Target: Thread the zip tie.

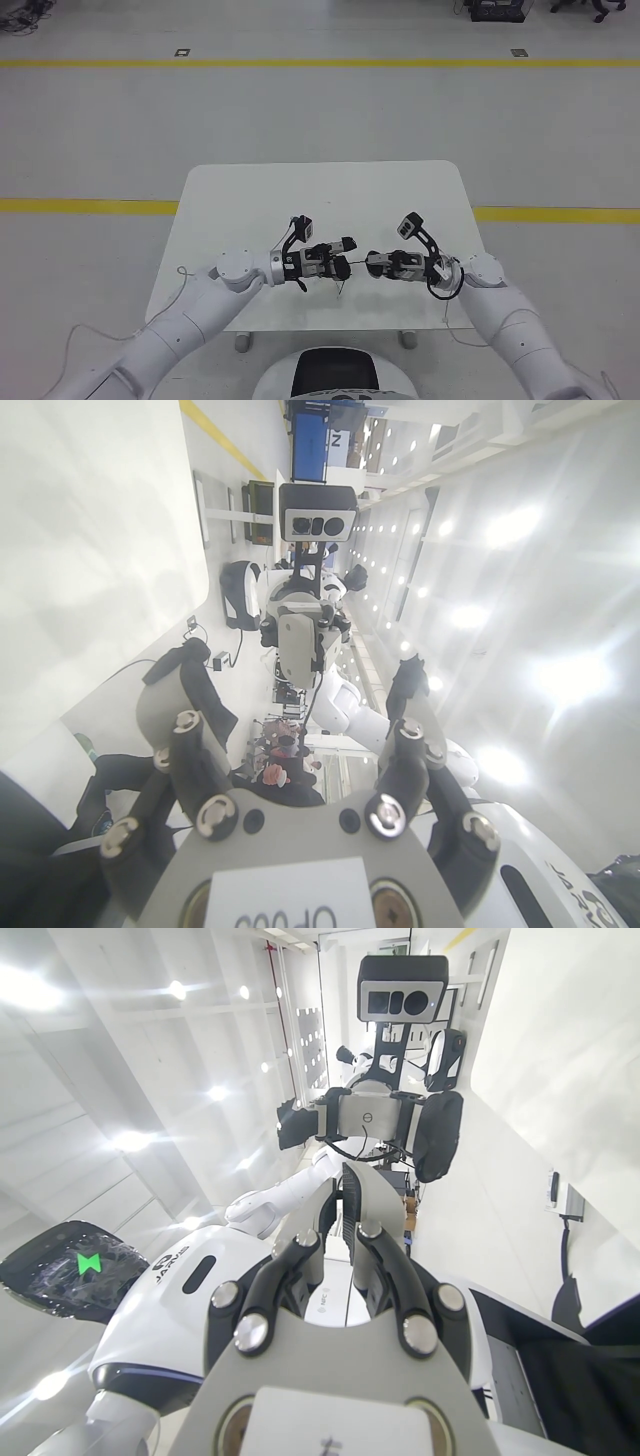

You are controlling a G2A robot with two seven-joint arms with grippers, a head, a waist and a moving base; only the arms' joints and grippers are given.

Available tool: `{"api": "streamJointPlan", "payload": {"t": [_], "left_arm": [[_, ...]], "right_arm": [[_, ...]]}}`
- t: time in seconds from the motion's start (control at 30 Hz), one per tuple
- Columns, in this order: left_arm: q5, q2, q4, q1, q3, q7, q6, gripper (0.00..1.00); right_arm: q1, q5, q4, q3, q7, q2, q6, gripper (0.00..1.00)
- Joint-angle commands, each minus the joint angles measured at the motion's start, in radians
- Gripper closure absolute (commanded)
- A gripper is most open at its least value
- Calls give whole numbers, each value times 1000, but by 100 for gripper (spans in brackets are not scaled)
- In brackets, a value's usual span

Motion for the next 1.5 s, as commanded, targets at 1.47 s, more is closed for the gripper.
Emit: {"api": "streamJointPlan", "payload": {"t": [1.47], "left_arm": [[5, -17, 2, 5, -13, -59, 3, 58]], "right_arm": [[14, 12, 16, -24, -11, -3, -20, 100]]}}
